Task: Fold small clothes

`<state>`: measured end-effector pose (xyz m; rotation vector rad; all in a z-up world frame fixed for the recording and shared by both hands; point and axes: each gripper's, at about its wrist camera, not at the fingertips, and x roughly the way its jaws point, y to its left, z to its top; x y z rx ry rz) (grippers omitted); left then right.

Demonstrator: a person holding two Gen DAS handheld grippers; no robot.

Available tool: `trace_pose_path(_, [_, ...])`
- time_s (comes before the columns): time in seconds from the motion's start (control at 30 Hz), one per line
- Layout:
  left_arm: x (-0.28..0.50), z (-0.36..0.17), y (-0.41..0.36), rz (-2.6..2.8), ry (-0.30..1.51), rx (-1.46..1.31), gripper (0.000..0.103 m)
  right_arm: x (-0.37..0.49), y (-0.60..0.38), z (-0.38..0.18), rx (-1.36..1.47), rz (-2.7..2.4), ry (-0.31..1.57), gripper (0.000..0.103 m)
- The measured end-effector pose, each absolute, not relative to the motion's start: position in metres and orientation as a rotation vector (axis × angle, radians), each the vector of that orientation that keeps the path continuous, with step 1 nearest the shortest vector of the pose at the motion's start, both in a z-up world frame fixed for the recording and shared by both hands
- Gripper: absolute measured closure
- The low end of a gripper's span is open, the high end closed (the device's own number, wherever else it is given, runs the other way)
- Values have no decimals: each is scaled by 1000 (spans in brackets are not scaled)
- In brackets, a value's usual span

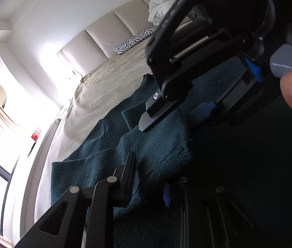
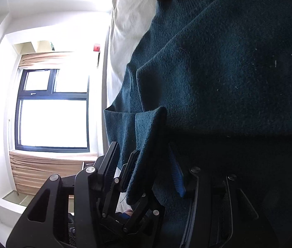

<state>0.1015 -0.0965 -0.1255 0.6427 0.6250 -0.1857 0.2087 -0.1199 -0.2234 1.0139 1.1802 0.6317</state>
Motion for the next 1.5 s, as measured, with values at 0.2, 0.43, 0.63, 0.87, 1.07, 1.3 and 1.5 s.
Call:
trace_pose_path(0.2, [66,-114,-84,-259,610,667,30,213,-130,-205,918,576,1143,95])
trace_pose_path(0.43, [61,-85,-38,-273,633,543,29,218,-167,-165,819,496,1070,96])
trace_pose_path(0.63, [101,-60,29,-257,697,247,29,222,-212,-160,807,396,1033,96])
trace_pose_path(0.87, [174,-60,107,-277,814,-263,31,214,-268,-166,802,309,1014,96])
trace_pose_path(1.07, [212,-89,113,-264,917,-382,43,214,-285,-182,801,275,1036,96])
trace_pose_path(1.3, [256,-114,112,-223,992,-411,50,218,-278,-192,760,257,1051,95])
trace_pose_path(1.5, [286,-124,109,-219,1021,-416,50,218,-287,-198,751,226,1044,95])
